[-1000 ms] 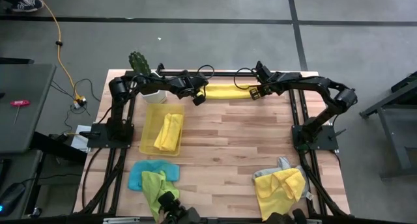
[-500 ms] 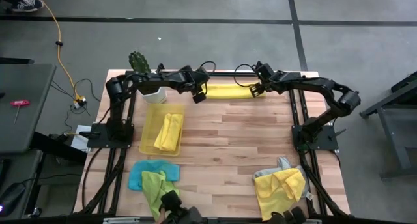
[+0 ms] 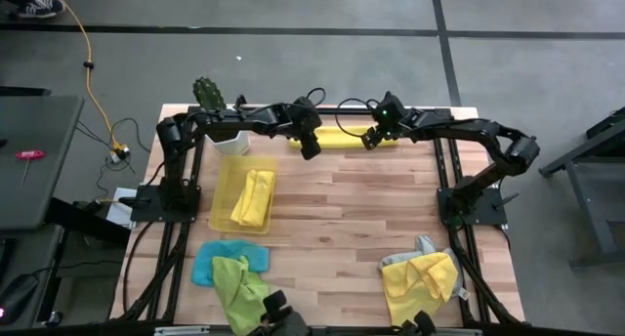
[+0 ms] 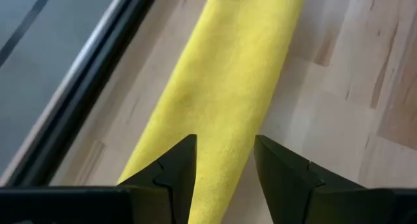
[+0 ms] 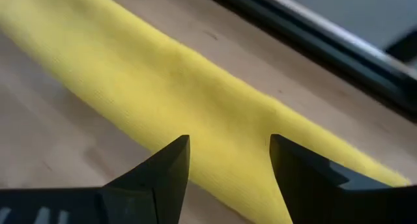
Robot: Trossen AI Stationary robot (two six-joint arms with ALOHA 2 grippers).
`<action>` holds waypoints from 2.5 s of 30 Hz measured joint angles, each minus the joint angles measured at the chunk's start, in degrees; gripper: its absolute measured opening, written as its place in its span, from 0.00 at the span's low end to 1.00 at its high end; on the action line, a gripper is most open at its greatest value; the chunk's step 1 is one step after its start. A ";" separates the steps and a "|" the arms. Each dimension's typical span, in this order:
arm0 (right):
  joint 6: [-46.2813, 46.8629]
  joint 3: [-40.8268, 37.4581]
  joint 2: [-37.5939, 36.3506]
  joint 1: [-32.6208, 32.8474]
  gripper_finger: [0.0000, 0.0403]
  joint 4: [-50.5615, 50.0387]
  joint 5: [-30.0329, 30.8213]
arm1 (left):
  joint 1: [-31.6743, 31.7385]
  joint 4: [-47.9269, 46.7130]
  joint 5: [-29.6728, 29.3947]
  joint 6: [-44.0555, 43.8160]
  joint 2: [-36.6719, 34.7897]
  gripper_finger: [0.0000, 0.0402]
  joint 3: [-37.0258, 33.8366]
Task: Fold microfiber towels
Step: Fold the top yellow microfiber towel
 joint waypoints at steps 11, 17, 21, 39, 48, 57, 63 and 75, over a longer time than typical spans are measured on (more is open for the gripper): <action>5.39 0.00 0.02 -0.33 0.48 -7.40 12.84 | -0.26 0.31 -4.65 -3.55 2.27 0.35 -0.02; 5.80 0.00 0.23 -0.31 0.28 -8.82 14.54 | -0.40 0.13 -2.04 -2.45 -0.41 0.35 -0.09; 5.79 0.00 0.23 -0.31 0.07 -8.34 15.11 | -0.49 0.49 2.66 -2.50 -4.99 0.35 -0.09; 7.04 -16.08 -2.76 0.72 0.00 15.50 12.25 | -9.81 58.72 1.09 -12.01 -31.01 0.35 -37.89; 8.55 -16.52 -2.79 0.33 0.00 18.97 14.28 | -12.02 58.65 0.55 -11.78 -34.76 0.35 -39.10; 9.85 -16.51 -0.46 -1.18 0.00 12.33 14.08 | -13.29 58.03 0.33 -5.62 -35.90 0.35 -39.15; 10.19 -16.13 -1.00 0.64 0.00 3.32 18.19 | -13.33 57.98 0.17 -5.36 -36.04 0.35 -39.15; 19.46 -16.68 -8.93 10.50 0.00 -19.04 21.59 | -12.02 41.20 -11.68 -5.40 -33.31 0.35 -36.78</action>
